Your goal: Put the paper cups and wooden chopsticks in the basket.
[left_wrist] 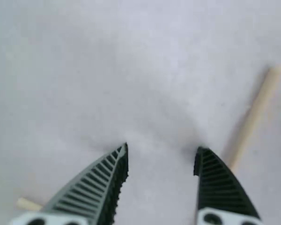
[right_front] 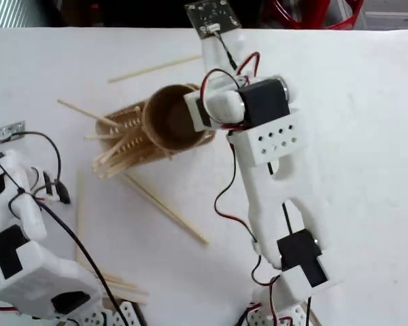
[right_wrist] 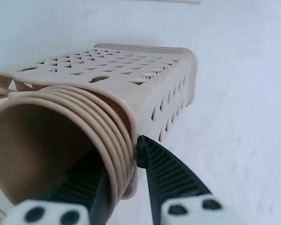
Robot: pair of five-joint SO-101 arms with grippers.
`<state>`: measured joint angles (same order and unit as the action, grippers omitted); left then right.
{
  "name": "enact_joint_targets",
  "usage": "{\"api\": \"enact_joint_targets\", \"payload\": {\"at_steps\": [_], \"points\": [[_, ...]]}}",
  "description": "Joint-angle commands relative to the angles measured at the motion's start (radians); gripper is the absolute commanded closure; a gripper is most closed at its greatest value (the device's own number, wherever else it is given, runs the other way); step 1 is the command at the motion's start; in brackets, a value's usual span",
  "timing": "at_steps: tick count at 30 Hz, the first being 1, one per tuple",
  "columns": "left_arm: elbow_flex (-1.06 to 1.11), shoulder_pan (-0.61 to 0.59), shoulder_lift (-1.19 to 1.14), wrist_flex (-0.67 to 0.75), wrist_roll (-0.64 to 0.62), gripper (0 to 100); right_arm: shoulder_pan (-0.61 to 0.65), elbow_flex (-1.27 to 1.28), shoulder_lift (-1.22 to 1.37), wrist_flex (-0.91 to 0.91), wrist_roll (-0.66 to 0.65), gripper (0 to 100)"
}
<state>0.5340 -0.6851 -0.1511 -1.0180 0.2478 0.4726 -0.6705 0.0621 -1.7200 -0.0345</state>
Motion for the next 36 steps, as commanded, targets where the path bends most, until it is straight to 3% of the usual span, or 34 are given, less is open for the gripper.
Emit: {"api": "enact_joint_targets", "payload": {"at_steps": [1, 10, 20, 30, 36], "points": [[-0.103, 0.117, -0.001, 0.034, 0.029, 76, 0.028, 0.02, -0.065, -0.001, 0.006, 98.1], [-0.374, 0.367, -0.001, -0.103, -0.003, 76, 0.082, 0.147, -0.077, -0.001, 0.014, 98.1], [-0.523, 0.472, 0.008, -0.13, -0.049, 76, 0.154, 0.261, -0.209, 0.001, -0.012, 98.1], [-0.809, 0.553, 0.007, -0.474, -0.046, 76, 0.159, 0.269, -0.277, 0.001, -0.015, 98.1], [-0.887, 0.619, -0.024, -0.528, -0.048, 76, 0.116, 0.302, -0.272, 0.001, -0.017, 95.3]]}}
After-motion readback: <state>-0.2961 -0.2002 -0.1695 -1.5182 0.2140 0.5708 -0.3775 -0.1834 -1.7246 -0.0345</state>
